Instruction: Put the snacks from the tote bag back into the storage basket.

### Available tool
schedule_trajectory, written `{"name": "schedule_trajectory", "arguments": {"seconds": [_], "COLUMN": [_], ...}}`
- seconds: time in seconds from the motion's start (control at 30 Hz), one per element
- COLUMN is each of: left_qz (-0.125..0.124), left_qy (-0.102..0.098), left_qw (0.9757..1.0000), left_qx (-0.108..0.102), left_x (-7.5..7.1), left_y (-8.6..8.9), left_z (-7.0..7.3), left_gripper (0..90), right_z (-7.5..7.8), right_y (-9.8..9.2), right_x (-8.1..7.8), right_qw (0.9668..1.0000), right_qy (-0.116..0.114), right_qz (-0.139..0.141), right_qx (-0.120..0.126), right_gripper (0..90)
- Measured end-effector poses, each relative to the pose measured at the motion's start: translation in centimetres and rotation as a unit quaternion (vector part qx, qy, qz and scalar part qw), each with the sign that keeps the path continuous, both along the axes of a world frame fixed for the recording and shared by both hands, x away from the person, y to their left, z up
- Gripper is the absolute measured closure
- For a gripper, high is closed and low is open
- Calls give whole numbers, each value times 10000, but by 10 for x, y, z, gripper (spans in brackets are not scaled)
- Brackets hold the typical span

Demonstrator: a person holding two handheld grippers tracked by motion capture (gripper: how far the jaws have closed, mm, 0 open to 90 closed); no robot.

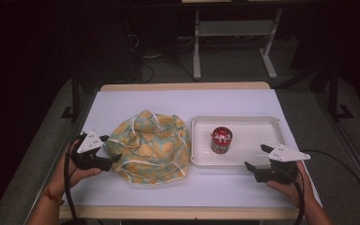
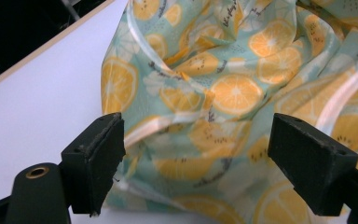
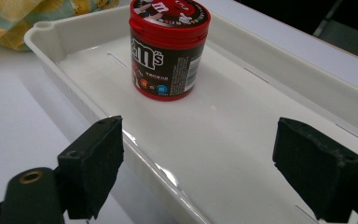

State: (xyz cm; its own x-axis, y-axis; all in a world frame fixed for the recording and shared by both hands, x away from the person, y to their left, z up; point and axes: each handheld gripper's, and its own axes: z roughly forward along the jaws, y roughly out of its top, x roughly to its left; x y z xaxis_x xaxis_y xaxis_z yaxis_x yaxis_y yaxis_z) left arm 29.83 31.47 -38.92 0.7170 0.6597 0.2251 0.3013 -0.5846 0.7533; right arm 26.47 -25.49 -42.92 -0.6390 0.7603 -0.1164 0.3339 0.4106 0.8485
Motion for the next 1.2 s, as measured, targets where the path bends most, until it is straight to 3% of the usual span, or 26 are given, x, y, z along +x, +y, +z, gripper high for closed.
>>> {"name": "schedule_trajectory", "arguments": {"seconds": [0.27, 0.7, 0.87, 1.2], "left_qz": [221, 363, 348, 335], "left_qy": [5, 344, 483, 410], "left_qw": [9989, 9943, 9931, 9915], "left_qx": [-425, -940, -1007, -1186], "left_x": [-7, -12, -12, -14], "left_y": [25, 50, 52, 52], "left_z": [-11, -43, -53, -51], "left_gripper": [181, 179, 179, 174], "right_z": [0, 1, 2, 2], "right_y": [0, 1, -1, -3], "right_x": [1, 2, 1, 2], "right_qw": [10000, 10000, 10000, 9998], "right_qy": [13, -32, -36, -63], "right_qz": [8, 10, -25, -97], "right_qx": [-7, 25, 64, 141], "right_gripper": [157, 157, 156, 156]}}
